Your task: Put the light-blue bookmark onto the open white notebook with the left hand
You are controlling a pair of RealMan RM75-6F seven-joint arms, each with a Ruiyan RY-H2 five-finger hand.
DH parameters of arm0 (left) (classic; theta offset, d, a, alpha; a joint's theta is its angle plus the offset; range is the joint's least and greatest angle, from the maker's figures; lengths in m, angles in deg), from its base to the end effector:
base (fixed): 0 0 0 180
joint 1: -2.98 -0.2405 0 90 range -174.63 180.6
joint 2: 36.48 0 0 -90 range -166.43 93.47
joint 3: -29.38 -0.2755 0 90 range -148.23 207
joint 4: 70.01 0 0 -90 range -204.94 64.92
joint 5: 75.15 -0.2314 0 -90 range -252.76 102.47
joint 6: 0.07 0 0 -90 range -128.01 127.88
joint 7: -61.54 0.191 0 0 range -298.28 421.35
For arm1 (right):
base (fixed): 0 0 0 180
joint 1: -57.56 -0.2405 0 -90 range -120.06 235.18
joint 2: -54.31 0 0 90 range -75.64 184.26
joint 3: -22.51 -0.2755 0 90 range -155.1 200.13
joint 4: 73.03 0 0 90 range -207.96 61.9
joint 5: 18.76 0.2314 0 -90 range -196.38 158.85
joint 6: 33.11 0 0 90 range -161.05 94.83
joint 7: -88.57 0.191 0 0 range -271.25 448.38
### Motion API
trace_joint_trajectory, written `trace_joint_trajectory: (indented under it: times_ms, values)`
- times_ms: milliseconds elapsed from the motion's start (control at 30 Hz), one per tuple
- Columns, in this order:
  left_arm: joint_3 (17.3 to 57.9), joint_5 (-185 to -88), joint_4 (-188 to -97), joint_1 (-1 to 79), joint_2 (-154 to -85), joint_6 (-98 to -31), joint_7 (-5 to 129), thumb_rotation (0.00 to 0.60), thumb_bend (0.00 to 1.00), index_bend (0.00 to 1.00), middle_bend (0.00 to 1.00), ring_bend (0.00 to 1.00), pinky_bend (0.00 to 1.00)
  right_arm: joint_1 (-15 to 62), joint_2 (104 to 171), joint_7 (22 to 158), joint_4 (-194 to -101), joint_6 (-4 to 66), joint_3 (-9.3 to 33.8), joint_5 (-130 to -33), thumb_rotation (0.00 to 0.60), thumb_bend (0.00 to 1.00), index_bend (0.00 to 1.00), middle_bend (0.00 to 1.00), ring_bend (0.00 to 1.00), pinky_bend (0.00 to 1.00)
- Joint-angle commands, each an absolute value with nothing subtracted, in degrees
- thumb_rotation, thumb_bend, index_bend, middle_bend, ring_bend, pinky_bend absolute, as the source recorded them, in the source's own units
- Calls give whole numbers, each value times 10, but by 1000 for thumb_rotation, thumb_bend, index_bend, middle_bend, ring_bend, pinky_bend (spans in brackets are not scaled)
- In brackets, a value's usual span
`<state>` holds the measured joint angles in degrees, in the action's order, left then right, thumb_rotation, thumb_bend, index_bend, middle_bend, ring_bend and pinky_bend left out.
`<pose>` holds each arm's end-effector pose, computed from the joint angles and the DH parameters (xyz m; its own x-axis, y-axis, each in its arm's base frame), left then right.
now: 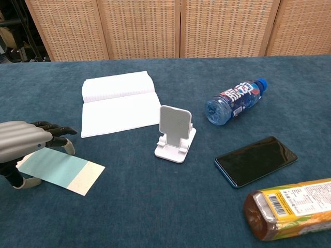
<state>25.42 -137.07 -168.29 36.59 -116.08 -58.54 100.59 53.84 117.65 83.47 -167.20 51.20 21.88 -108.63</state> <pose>-0.2347 0.2999 -0.0469 0.7055 0.3742 0.6019 0.7078 -0.4148 -0.5718 -0.3282 -0.2145 0.1349 0.4663 -0.0579 0.8828 -0.8842 -0.0639 0.4628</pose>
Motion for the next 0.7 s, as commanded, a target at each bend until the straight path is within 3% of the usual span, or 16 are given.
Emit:
trace_joint_trajectory:
  times_ms: [33,700]
  values:
    - [254,-1371,-1683,366,-1160,-586,1006,600,324,296,0,0,0,538,1177,834,-1672,512,219,-1086,600,0,0,0,0,0]
    - [260,-1376,-1686,364,-1157,-598,1005,600,329,323,0,0,0,538,1177,833,-1672,511,219,-1086,600,0,0,0,0,0]
